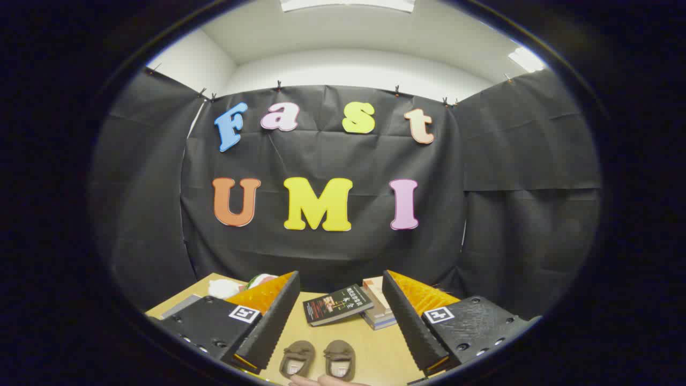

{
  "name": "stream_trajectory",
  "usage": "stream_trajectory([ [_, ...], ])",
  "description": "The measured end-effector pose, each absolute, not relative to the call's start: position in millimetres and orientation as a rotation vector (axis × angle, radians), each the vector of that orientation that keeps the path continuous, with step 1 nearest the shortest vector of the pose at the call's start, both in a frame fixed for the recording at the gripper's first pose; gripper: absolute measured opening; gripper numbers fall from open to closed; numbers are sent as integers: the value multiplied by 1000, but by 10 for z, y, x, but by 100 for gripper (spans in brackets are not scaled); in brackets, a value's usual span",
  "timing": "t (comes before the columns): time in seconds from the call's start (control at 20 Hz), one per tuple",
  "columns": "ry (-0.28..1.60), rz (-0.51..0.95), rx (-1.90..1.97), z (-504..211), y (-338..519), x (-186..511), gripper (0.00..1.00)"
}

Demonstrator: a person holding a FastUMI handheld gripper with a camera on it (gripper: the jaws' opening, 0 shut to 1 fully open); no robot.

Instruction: Open the storage box then place both shoes into the box .Put the left shoe in first, then the right shoe, with the right side of both shoes facing outward in a uniform manner.

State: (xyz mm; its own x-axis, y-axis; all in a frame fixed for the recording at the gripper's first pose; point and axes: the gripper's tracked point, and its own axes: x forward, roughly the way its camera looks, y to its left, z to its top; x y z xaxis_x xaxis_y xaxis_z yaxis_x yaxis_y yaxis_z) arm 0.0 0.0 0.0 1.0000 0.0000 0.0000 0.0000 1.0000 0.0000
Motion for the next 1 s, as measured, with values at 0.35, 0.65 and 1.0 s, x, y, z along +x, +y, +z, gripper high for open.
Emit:
stream_trajectory([
  [0.35,38,62,-11,-166,44,97,95],
  [0.65,62,102,-18,-313,65,238,95],
  [1.0,158,178,10,-762,322,538,95],
])
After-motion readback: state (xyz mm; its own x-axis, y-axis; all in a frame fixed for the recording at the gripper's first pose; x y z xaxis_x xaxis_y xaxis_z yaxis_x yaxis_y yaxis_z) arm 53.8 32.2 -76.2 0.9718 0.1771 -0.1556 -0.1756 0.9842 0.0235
